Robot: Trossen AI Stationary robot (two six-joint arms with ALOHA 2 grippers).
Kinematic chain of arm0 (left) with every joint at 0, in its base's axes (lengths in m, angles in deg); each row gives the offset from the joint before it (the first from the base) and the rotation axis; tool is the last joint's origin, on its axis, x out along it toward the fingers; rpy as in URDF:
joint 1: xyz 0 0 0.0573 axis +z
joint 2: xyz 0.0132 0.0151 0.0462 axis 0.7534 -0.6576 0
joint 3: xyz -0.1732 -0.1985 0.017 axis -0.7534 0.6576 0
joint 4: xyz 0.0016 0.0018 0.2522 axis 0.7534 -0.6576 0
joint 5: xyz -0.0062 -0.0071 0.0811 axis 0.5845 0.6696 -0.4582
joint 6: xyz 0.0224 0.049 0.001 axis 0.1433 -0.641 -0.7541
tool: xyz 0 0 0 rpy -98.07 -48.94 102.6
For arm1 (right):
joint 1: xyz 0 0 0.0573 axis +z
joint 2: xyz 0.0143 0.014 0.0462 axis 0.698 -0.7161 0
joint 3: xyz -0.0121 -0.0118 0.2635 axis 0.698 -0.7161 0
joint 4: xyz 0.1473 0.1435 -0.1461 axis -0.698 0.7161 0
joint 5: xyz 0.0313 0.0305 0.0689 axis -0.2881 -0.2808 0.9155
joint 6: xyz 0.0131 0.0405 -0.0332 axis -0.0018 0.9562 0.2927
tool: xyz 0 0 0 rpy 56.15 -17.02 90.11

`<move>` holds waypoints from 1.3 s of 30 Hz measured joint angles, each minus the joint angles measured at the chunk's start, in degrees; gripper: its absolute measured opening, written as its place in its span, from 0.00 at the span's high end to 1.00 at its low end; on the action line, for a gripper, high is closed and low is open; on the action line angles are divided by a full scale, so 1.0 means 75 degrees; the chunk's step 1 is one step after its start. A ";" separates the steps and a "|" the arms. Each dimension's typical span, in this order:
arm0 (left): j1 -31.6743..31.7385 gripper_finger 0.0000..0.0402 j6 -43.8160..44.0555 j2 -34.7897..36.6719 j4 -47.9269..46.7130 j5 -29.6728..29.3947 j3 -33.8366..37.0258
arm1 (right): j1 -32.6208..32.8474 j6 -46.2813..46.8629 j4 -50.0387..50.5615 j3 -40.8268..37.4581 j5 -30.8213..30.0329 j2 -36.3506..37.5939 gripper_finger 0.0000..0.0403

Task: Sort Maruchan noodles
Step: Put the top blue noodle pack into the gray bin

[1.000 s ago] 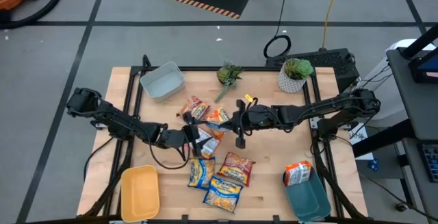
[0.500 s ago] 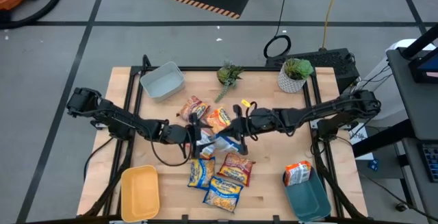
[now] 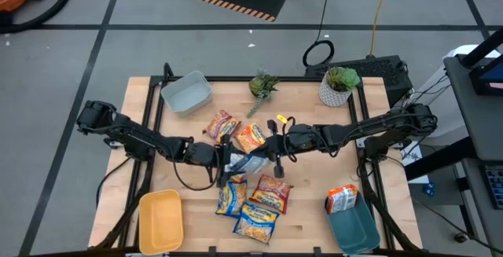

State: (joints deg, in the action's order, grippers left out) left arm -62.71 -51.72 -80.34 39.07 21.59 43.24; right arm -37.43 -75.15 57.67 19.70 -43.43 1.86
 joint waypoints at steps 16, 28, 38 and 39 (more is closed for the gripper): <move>-0.0003 0.62 0.0220 0.0000 -0.0002 -0.0763 0.0003 | 0.0003 0.0204 0.0003 0.0000 -0.0993 0.0000 1.00; 0.0012 0.34 0.1537 -0.0123 0.0450 -0.1295 0.0003 | 0.0000 0.0205 -0.0067 0.0000 -0.1009 0.0000 1.00; 0.0012 0.28 0.0878 -0.1348 0.2080 -0.1823 -0.0003 | 0.0000 0.0262 -0.0124 0.0000 -0.1012 0.0000 1.00; 0.0012 0.28 0.0818 -0.1352 0.2065 -0.1801 -0.0003 | 0.0000 0.0262 -0.0118 0.0000 -0.1011 0.0000 1.00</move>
State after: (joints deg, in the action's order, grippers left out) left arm -62.62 -45.59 -90.48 54.56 8.08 43.22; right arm -37.43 -73.18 56.78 19.70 -51.01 1.86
